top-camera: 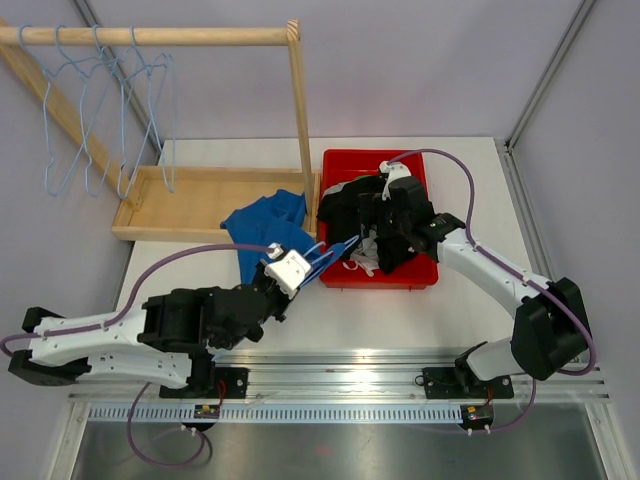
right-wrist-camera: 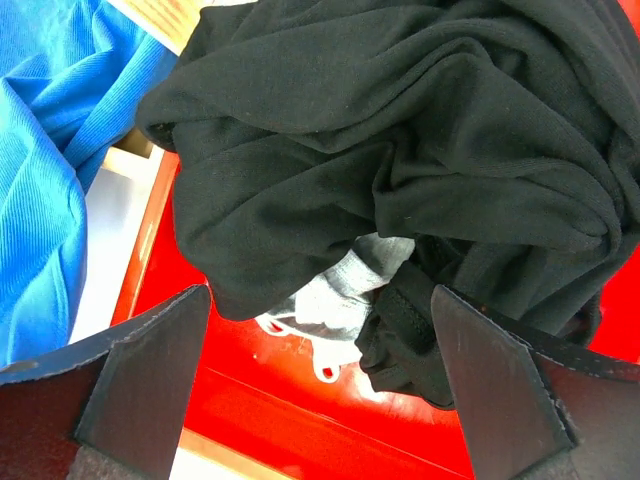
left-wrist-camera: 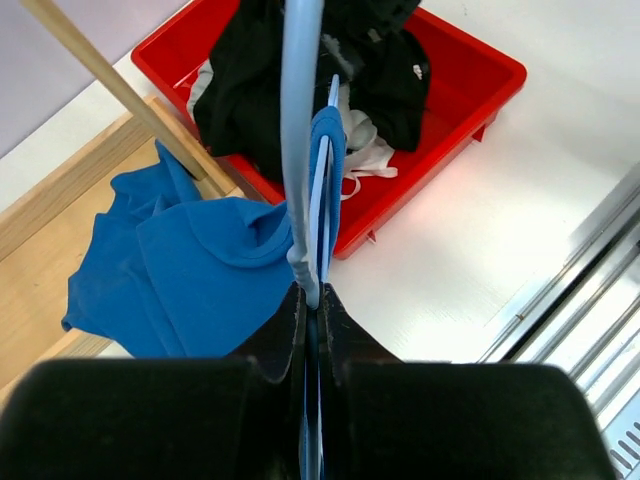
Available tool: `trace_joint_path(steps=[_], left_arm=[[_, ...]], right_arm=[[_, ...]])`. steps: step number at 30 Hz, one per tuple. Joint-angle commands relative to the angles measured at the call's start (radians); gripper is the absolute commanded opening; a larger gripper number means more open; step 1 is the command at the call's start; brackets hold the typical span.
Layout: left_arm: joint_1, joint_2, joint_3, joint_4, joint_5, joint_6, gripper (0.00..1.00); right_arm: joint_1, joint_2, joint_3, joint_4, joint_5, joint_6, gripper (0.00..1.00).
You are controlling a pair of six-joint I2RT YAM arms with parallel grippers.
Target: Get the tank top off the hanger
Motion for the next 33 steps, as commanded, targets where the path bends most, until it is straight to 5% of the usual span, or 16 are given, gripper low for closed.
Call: trace_joint_path(steps=[1, 9, 14, 20, 25, 33], left_arm=[[-0.081, 0.022, 0.013, 0.099, -0.13, -0.046, 0.0], [-0.305, 0.026, 0.014, 0.239, -0.462, -0.004, 0.0], [-0.332, -0.06, -0.081, 0.474, -0.669, 0.105, 0.0], [-0.332, -0.187, -0.193, 0.627, -0.678, 0.204, 0.0], [-0.332, -0.239, -0.207, 0.63, -0.609, 0.205, 0.0], [-0.332, -0.169, -0.161, 0.616, -0.556, 0.194, 0.0]], right_arm=[[0.008, -0.007, 0.021, 0.03, 0.037, -0.01, 1.0], [0.008, -0.11, -0.008, 0.036, 0.139, -0.019, 0.99], [0.006, -0.231, -0.008, 0.027, 0.181, -0.022, 0.99], [0.008, -0.458, -0.07, 0.073, 0.132, -0.047, 1.0], [0.006, -0.605, -0.145, 0.146, -0.172, -0.057, 0.98], [0.014, -0.56, -0.2, 0.335, -0.466, 0.025, 0.87]])
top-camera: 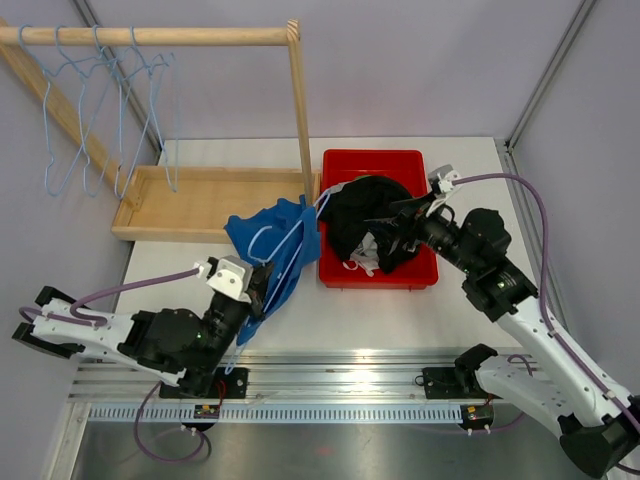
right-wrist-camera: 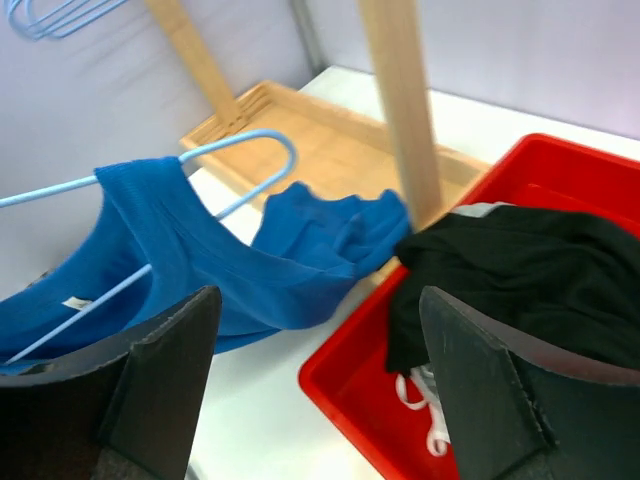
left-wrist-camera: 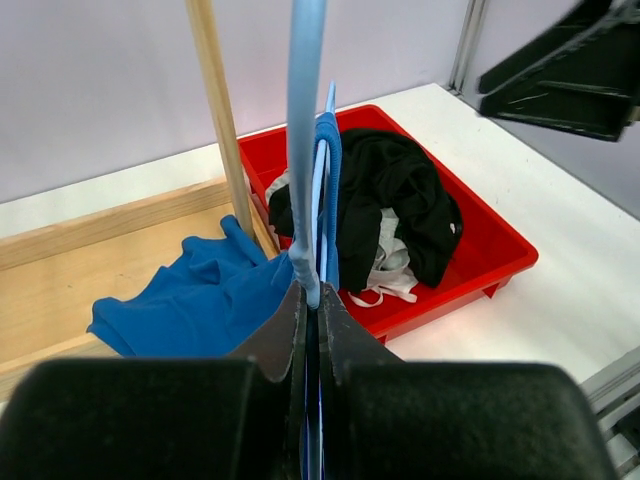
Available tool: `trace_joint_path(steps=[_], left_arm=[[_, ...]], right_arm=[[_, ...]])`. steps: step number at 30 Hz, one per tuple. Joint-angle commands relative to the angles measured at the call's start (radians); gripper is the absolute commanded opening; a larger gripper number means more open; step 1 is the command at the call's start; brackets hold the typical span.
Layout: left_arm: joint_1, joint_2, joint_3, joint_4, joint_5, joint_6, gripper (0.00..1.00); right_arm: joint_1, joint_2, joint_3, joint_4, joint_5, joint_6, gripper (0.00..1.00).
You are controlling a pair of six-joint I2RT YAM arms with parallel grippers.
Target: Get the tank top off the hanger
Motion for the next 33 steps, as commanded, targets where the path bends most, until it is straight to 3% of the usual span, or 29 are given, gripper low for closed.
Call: trace_joint_path(steps=[1, 10, 20, 23, 25, 27, 28, 30, 33], left_arm=[[-0.003, 0.048, 0.056, 0.063, 0.053, -0.018, 0.0], [-0.003, 0.106, 0.085, 0.075, 0.114, -0.033, 0.0], [-0.003, 0.137, 0.098, 0.074, 0.128, -0.056, 0.0], [-0.003, 0.139, 0.096, 0.068, 0.125, -0.067, 0.0], [-0.003, 0.136, 0.093, 0.065, 0.129, -0.073, 0.0], [-0.001, 0.134, 0.093, 0.062, 0.12, -0.073, 0.0], [-0.003, 0.134, 0.093, 0.063, 0.116, -0.068, 0.0], [-0.003, 0.136, 0.093, 0.068, 0.094, -0.049, 0.0], [-0.003, 0.134, 0.101, 0.069, 0.045, -0.015, 0.0]], right_arm=[[0.015, 0.047, -0.03, 0.164, -0.171, 0.054, 0.87], [0.185, 0.155, -0.002, 0.247, -0.125, 0.029, 0.74], [0.209, 0.183, 0.006, 0.27, -0.11, 0.032, 0.68], [0.212, 0.19, 0.009, 0.273, -0.103, 0.034, 0.54], [0.212, 0.196, 0.013, 0.264, -0.099, 0.029, 0.39], [0.213, 0.201, 0.021, 0.243, -0.088, 0.026, 0.22], [0.212, 0.201, 0.022, 0.237, -0.084, 0.026, 0.06], [0.212, 0.195, 0.019, 0.22, -0.073, 0.025, 0.0], [0.212, 0.183, 0.013, 0.194, -0.045, 0.019, 0.0]])
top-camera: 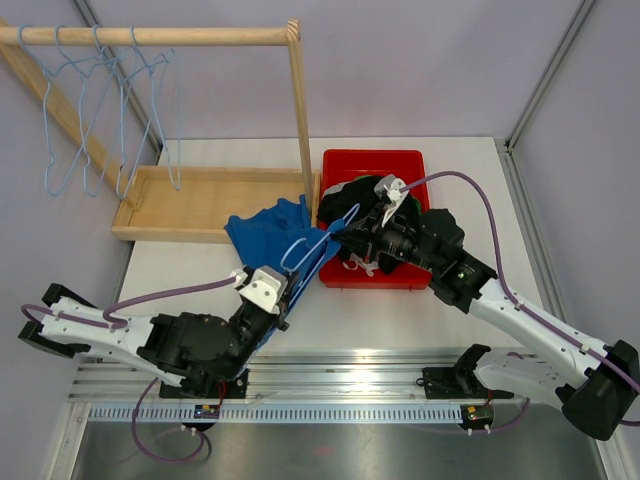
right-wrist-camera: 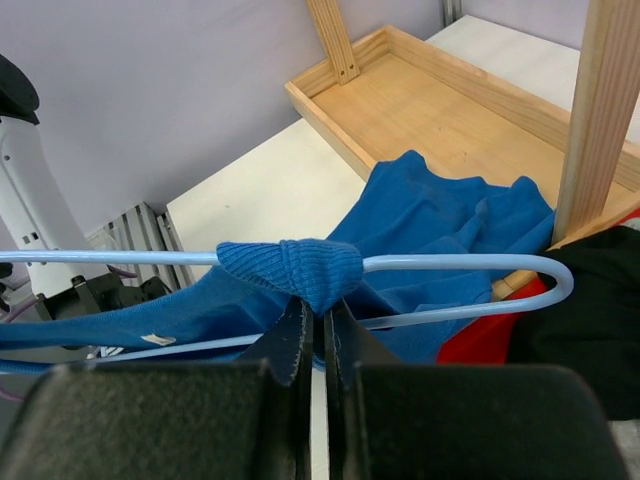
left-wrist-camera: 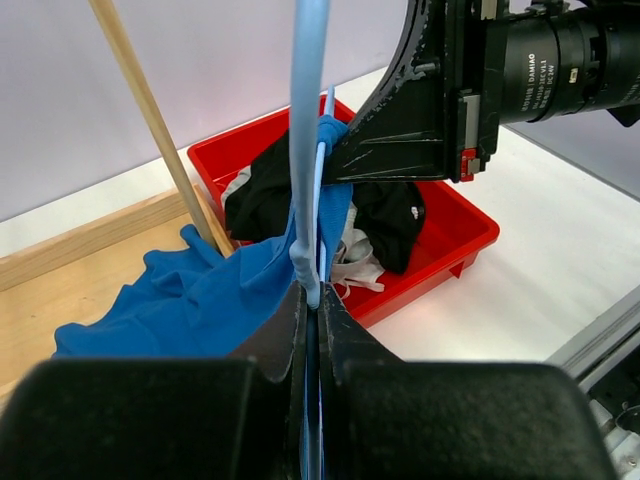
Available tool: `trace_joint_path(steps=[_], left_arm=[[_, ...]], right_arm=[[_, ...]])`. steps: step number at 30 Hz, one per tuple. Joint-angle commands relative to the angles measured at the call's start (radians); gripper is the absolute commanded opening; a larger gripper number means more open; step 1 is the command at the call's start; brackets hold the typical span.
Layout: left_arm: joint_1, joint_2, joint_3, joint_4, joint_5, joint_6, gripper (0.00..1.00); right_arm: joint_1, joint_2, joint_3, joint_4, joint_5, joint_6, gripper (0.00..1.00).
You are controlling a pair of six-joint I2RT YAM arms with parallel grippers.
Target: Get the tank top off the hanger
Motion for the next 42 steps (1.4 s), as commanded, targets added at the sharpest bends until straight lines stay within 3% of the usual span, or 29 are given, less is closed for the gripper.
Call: trace_joint_path(steps=[1, 5, 9, 15, 20, 27, 31, 42], left_arm=[[-0.003, -0.005, 0.065, 0.062, -0.07, 0.023, 0.0], [-0.003, 0.01, 0.103, -0.041, -0.149, -0.001, 0.0], [-0.003, 0.018, 0.151, -0.246, -0.169, -0.069, 0.0], [-0.003, 0.044, 0.249, -0.619, -0.1, -0.331, 0.0], [-0.003, 0.062, 0.266, -0.79, -0.052, -0.455, 0.0], [-0.005, 0.05, 0.233, -0.837, 0.001, -0.527, 0.0], [-0.005, 0.006, 0.198, -0.785, 0.072, -0.512, 0.0], [-0.015, -0.062, 0.178, -0.739, 0.142, -0.489, 0.0]], right_arm=[[0.008, -0.021, 0.036, -0.02, 0.063, -0.015, 0.0], [0.008, -0.033, 0.036, -0.051, 0.092, -0.02, 0.0], [0.007, -0.032, 0.041, -0.075, 0.128, -0.026, 0.0], [0.007, -0.02, 0.064, -0.106, 0.169, -0.035, 0.0], [0.008, -0.009, 0.104, -0.143, 0.207, -0.046, 0.0], [0.007, 0.023, 0.157, -0.215, 0.307, -0.086, 0.0], [0.004, 0.06, 0.18, -0.247, 0.351, -0.111, 0.0], [-0.125, 0.106, 0.18, -0.255, 0.293, -0.095, 0.0]])
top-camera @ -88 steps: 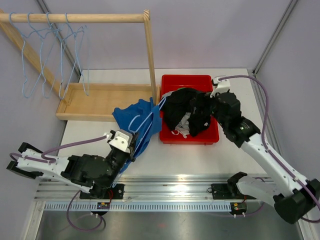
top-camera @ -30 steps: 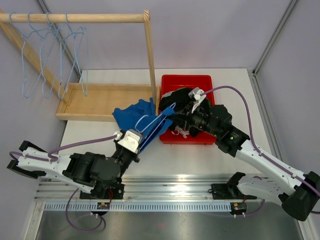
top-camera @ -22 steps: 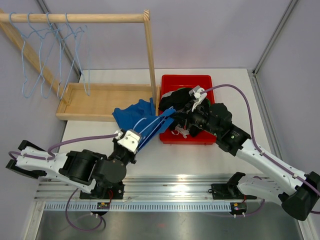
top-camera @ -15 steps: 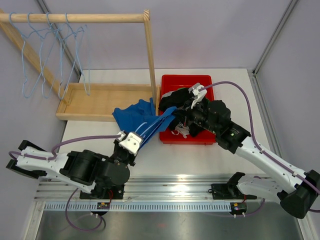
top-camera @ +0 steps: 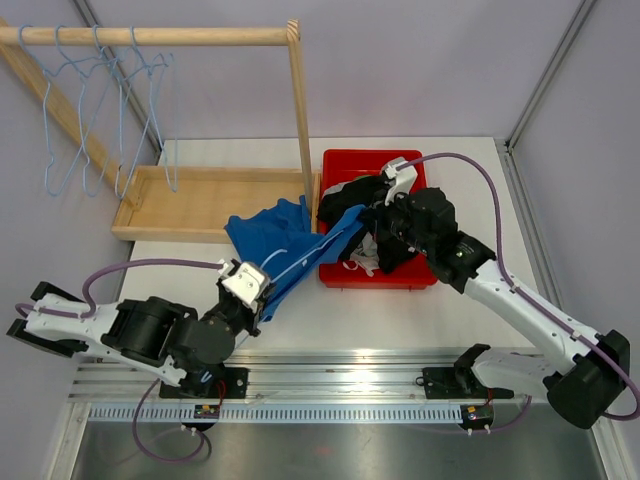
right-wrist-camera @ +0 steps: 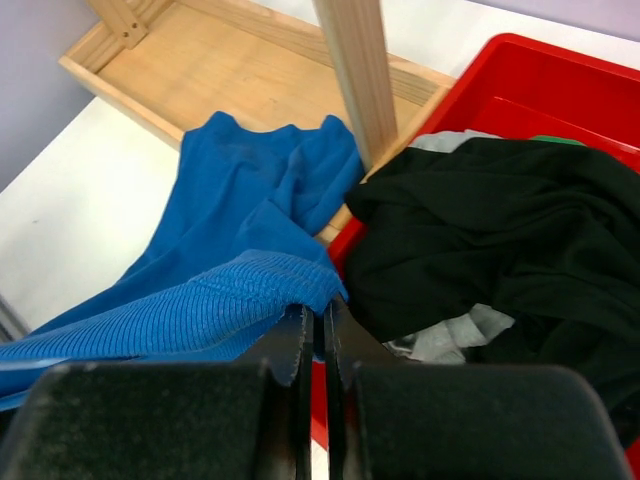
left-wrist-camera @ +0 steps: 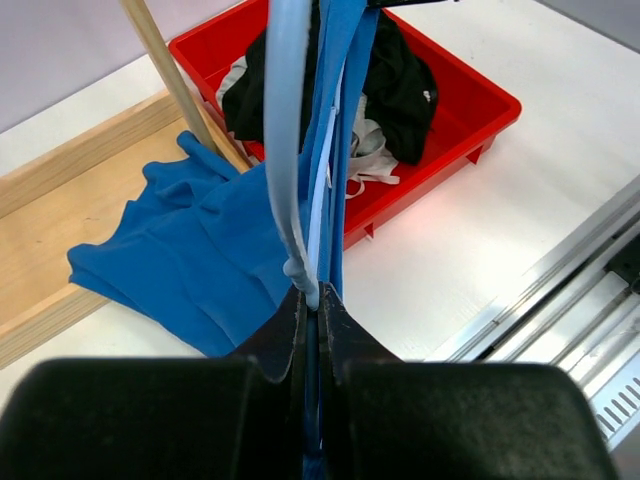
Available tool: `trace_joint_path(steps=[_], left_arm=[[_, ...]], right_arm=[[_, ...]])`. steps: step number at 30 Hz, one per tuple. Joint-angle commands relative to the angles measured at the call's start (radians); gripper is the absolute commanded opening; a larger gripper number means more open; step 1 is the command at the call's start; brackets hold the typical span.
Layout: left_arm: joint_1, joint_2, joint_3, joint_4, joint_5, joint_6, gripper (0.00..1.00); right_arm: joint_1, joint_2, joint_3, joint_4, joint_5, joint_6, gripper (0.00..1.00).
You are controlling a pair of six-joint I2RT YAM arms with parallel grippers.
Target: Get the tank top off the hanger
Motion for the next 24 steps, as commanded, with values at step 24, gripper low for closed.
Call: trace_joint_path(steps=[24], left_arm=[[-0.006, -0.099, -0.204, 1.048, 0.048, 0.733, 0.0]], right_arm=[[0.039, -0.006, -0.083, 0.09, -0.04, 0.097, 0.0]])
